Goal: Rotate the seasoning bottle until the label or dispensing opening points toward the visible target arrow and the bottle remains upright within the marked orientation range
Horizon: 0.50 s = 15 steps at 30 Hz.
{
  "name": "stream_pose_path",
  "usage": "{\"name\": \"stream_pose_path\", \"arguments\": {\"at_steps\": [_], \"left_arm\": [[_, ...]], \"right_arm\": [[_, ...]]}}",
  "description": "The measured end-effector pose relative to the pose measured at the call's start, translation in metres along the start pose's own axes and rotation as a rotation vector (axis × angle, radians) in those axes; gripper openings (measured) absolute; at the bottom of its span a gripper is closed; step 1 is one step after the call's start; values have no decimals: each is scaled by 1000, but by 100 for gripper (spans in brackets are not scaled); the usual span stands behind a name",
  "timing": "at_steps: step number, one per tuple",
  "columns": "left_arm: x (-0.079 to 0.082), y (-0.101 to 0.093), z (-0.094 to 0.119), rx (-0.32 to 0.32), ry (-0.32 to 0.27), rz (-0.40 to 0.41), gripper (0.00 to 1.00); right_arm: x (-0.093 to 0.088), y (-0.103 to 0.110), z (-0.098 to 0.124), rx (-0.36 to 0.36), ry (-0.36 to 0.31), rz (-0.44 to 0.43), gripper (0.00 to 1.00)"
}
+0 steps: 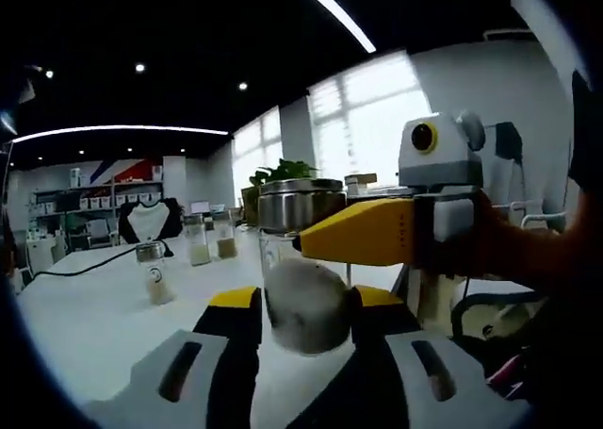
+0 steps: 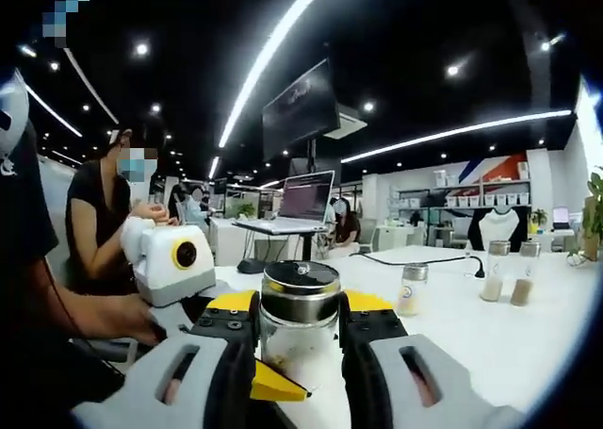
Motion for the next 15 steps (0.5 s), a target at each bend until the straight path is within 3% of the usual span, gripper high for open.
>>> {"name": "stream_pose_path", "arguments": {"at_steps": [3,8,12,15], "left_arm": [[2,-4,-3,18,2,-35,36],[2,2,-4,118,-2,-75,36],[1,10,-5,240,16,-176,36],[1,11,-7,297,-11,-116,36]], "right_arm": [[0,-2,2,-11,-11,-43,31],[-2,-4,-2,-63,-13,4,32],[-7,-12,-8,-203,-8,40,32],[-8,-13,-11,-270,-26,97,33]]}}
Point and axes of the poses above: the point that each gripper's makers call its tool centre point, and the gripper's own axes: z roughly backward along the fingers, y roughly to its left, x roughly out of its top, the point moved 2 cm from there along z, roughly backward along the fingers, and after that the axes turned 10 degrees about -y, right-handed, at the moved point
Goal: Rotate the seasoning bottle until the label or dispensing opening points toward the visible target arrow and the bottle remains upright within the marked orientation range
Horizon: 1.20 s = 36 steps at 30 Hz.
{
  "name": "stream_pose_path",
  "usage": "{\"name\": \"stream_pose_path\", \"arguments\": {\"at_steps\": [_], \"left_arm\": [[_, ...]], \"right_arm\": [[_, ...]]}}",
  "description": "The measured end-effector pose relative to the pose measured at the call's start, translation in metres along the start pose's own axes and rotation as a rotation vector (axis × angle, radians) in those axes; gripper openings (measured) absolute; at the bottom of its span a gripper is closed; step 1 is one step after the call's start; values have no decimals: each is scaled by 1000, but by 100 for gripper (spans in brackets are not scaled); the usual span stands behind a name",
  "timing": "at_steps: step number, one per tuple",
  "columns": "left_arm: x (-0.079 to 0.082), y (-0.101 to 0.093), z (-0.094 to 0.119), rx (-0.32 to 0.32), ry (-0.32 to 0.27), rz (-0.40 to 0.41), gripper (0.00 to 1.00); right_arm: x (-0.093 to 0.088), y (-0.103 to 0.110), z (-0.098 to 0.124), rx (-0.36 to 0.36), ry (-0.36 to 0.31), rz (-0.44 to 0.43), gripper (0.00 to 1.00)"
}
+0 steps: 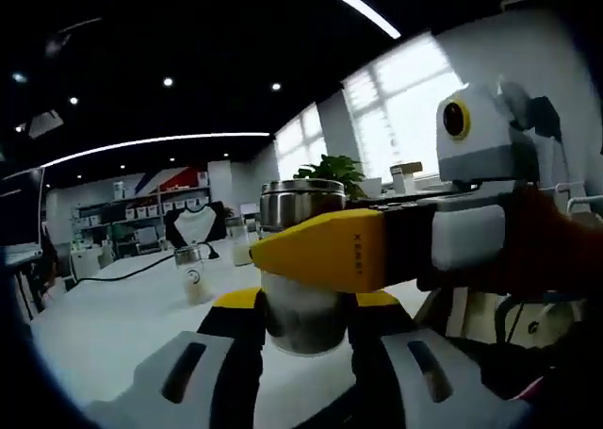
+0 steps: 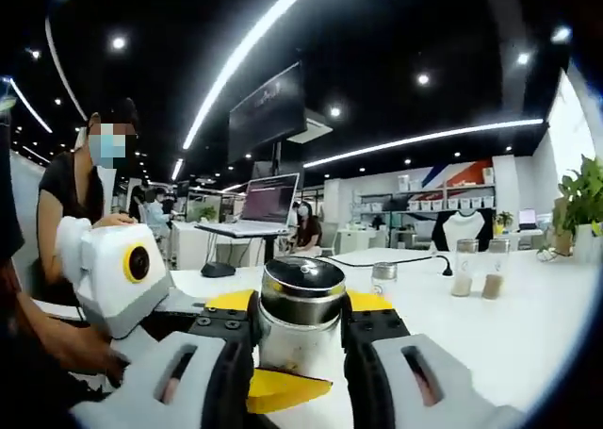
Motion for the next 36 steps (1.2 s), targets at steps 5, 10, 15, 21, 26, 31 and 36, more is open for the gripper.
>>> {"name": "stream_pose_path", "arguments": {"at_steps": [5,10,15,21,26,31,36], "left_arm": [[-3,1,2,87,-5,-68,36],[-5,0,0,18,-11,-16,36],[-4,-5,-2,-107,-19,7,36],[-5,-9,4,-260,-8,119,37],[0,-17,12,-395,-22,178,38],[2,-20,22,-487,-39,248,38],[8,-20,29,-514,-59,285,37]], "right_arm": [[-5,-2,1,-73,-13,-56,32],[-4,-5,3,-66,-9,-58,31],[-3,-6,5,-6,-2,-58,31],[-2,8,10,194,-1,-59,31],[4,21,15,299,-9,-61,31],[6,31,19,358,-14,-97,31],[10,34,20,378,-38,-165,31]]}}
Point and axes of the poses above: the point that each gripper's makers call its tool centre point, and the gripper's own axes: z roughly backward along the fingers, y roughly to its left, x roughly out of its top, the point moved 2 cm from there along z, roughly backward along the fingers, and after that the axes turned 10 degrees about -y, right-handed, at the moved point
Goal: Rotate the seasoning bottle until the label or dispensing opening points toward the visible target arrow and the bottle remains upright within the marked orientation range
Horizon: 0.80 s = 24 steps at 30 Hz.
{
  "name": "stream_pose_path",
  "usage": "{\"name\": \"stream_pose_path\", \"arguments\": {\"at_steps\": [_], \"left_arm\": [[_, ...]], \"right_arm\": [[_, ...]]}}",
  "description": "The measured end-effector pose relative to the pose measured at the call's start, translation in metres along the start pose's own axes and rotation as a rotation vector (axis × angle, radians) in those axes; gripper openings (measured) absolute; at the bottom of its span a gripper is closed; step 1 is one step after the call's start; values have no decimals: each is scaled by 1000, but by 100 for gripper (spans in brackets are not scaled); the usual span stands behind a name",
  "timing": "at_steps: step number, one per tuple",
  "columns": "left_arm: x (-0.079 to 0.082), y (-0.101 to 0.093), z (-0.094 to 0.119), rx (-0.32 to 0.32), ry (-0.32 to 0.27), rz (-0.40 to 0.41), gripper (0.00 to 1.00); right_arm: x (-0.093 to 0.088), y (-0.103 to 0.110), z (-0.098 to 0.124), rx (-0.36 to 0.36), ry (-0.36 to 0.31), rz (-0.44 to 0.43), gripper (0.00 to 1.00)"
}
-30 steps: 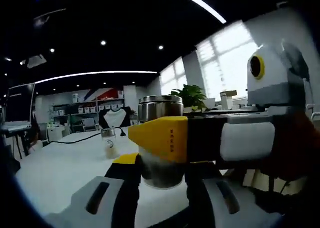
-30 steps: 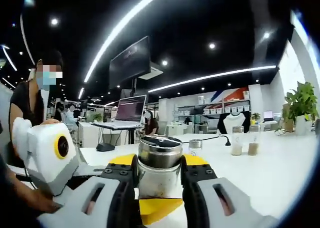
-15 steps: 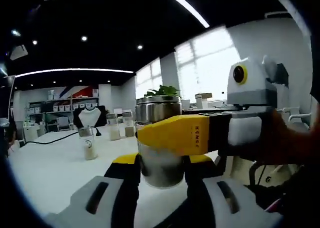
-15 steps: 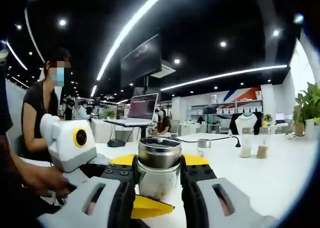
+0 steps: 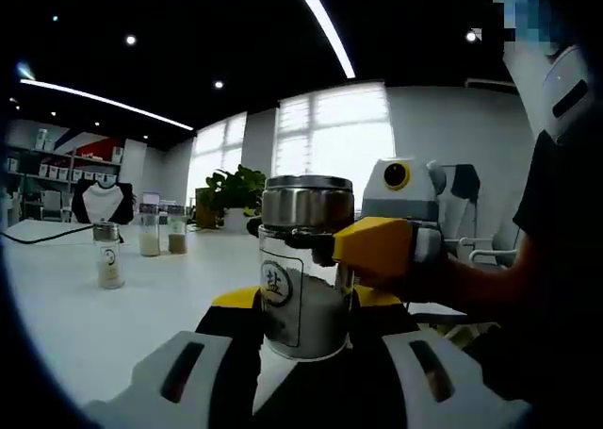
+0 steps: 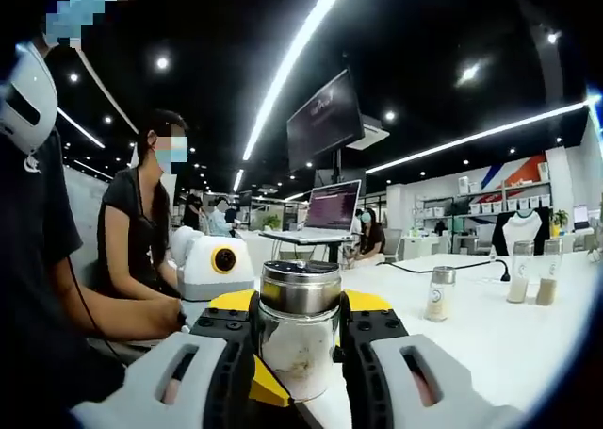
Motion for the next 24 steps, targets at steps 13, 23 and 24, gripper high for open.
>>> {"name": "stream_pose_path", "arguments": {"at_steps": [13,23,24], "left_arm": [[1,29,-13,369,21,-277,37],[3,28,-15,548,18,-467,36],[0,31,-14,549,29,-464,37]], "right_arm": [[3,-35,0,-298,-22,42,32],[2,-47,4,-473,-68,-15,33],[0,-48,4,-472,-62,-24,33]]}}
Point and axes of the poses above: the point that each gripper's makers call its tool centre point, and the gripper's own axes: z roughly backward along the fingers, y roughly to its left, x roughly out of its top, the point moved 2 cm from there along z, roughly backward along the fingers, and after that the axes turned 10 degrees about -y, right-handed, at the moved point
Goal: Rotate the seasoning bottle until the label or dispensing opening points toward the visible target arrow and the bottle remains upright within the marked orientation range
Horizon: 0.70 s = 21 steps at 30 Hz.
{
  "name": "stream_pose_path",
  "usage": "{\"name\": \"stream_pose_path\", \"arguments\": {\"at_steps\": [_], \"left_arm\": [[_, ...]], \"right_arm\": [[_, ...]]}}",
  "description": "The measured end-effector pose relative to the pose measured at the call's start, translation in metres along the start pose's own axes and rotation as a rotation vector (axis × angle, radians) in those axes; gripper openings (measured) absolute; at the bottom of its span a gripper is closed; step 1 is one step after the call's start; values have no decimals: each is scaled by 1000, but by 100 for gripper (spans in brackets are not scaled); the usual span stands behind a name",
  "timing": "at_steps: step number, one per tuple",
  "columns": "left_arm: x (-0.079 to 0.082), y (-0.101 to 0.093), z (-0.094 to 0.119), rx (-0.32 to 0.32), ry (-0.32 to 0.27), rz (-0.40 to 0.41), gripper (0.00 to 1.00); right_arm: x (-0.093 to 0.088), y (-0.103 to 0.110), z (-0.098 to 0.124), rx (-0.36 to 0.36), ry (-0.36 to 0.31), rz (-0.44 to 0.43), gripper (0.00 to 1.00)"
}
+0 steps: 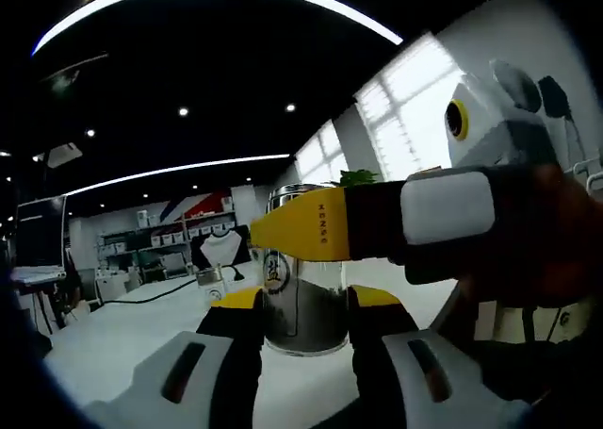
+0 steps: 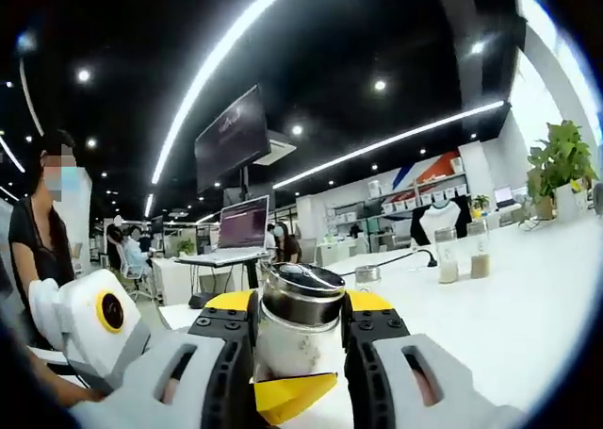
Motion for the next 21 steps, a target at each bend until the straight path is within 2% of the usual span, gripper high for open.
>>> {"name": "stream_pose_path", "arguments": {"at_steps": [3,6,9,12,14,17,21], "left_arm": [[-8,-1,-2,-27,24,7,37],[-9,-6,-3,-115,20,76,37],[-5,-5,-1,-191,-16,71,37],[-5,-8,2,-274,-15,99,37],[-8,-9,5,-317,6,154,37],[-10,-9,7,-351,13,262,36],[-8,-10,10,-390,1,311,36]], "right_arm": [[-4,-1,1,23,28,14,31],[-4,-6,2,31,35,11,31],[-1,-5,4,89,29,-13,31],[0,-1,5,158,54,52,31],[-2,2,6,207,76,100,31],[1,10,9,286,60,137,31],[2,16,12,338,56,137,31]]}}
Point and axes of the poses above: the point that each gripper's makers call its tool centre point, and the gripper's own axes: z roughly backward along the fingers, y roughly to its left, x roughly out of its top, the point moved 2 cm from there along z, roughly backward along the fingers, and after that the axes turned 10 degrees about -y, right-handed, at the moved point
